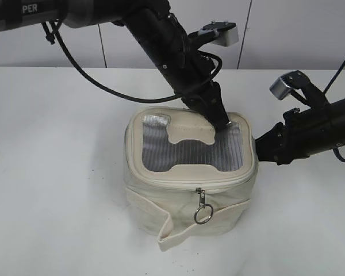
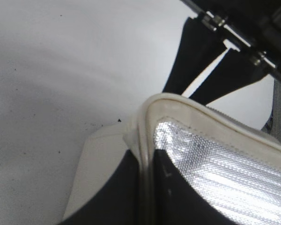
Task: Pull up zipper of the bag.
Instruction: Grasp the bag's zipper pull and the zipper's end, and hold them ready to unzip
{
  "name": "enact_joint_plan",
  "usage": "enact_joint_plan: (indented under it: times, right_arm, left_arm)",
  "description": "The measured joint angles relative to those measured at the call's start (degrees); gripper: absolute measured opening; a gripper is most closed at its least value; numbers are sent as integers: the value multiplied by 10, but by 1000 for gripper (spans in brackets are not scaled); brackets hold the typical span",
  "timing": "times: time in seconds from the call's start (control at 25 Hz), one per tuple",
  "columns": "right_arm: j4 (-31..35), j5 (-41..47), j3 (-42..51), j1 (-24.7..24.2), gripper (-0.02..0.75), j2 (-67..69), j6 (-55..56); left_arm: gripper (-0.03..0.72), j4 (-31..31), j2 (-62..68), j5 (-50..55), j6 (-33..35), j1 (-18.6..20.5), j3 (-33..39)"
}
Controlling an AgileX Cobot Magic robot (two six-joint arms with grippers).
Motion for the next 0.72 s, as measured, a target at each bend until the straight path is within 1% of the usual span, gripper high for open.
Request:
enact_joint_plan:
  times: [0.04, 0.12, 0.36, 0.72]
  right_arm:
    - [-3, 2, 0, 0, 27, 0, 3]
    - [-20, 5, 0, 0, 7, 0, 32]
    - [-108, 8, -2, 0, 6, -28, 186]
    - [-214, 40, -2, 0, 6, -86, 319]
  left_arm:
    - [55, 0, 0, 1, 0, 0, 0]
    - [55, 0, 0, 1, 0, 0, 0]
    - [53, 0, 0, 0, 0, 0, 0]
    - [49, -1, 0, 1, 0, 0, 0]
